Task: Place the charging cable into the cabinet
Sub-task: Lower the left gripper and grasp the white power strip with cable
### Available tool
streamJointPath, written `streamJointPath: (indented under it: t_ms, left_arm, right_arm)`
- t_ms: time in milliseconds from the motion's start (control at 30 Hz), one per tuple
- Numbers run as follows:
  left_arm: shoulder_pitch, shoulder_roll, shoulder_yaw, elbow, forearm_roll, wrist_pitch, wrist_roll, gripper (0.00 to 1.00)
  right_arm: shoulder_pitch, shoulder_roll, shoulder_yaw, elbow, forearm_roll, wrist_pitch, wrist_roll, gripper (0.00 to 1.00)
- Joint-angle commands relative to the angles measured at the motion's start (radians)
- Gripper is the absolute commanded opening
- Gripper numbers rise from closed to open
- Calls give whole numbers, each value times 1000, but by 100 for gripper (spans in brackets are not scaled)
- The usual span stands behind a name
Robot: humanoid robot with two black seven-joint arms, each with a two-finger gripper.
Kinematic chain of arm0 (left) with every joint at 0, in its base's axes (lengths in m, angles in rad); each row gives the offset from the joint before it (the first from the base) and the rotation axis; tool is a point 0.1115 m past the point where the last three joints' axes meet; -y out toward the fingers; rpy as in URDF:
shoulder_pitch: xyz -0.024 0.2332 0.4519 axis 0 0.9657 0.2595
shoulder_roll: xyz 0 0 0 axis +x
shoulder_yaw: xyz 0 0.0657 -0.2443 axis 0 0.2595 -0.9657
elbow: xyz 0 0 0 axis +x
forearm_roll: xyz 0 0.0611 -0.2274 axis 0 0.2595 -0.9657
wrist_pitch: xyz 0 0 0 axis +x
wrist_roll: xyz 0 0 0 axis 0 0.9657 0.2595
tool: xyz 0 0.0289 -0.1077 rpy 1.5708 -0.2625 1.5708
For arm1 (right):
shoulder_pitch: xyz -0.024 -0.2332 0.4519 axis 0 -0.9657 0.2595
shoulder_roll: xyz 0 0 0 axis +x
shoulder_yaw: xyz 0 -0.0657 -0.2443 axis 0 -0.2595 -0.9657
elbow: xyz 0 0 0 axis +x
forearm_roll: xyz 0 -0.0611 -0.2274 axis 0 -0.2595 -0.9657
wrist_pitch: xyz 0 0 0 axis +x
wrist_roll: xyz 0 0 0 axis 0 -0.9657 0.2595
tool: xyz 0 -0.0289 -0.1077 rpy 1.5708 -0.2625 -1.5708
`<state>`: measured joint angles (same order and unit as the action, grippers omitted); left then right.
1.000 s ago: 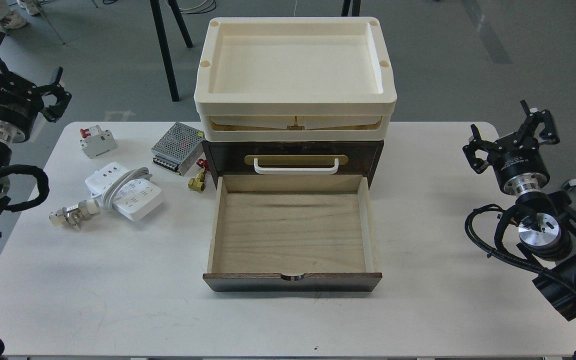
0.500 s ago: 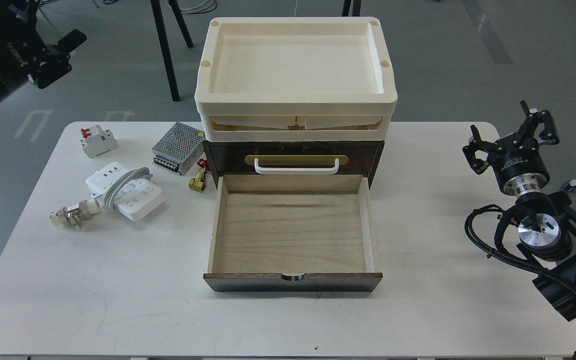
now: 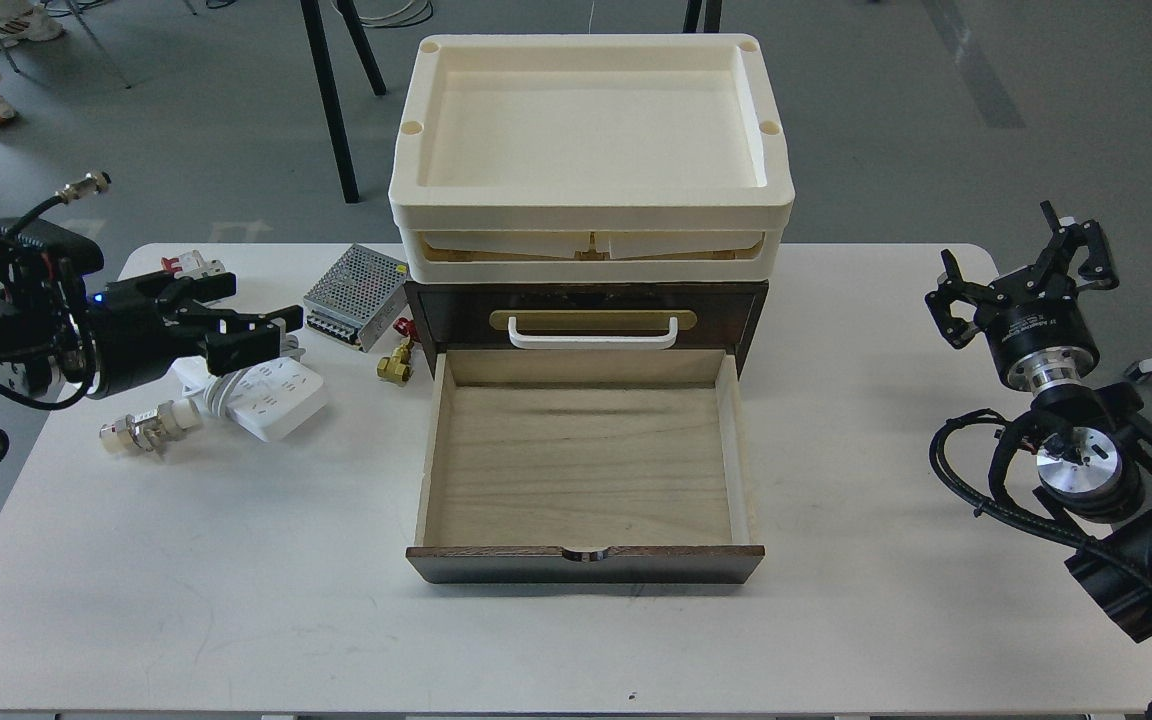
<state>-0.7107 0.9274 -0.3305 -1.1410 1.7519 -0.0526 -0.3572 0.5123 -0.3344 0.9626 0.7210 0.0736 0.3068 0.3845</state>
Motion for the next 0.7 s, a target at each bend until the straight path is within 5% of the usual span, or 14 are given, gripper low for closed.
streamJointPath:
  t_ms: [0,133,333,467,667]
  left_arm:
    - [-7,-87,83,159,44,53,0,87]
    - [-9,-188,93,347,104,53,-2,83]
    - [-13,-255,94,440,112,60,0,78]
    - [-15,-291,94,513,112,60,-3,52]
    - [-21,-341,94,613,112,60,-51,38]
  right_arm:
    - [0,0,-1,0,0,0,-1,100]
    - [0,0,-2,2,0,0,1,100]
    - [0,0,-4,2,0,0,-1,100]
    - [0,0,-4,2,-1,0,-1,100]
    - [0,0,-4,2,0,0,-1,100]
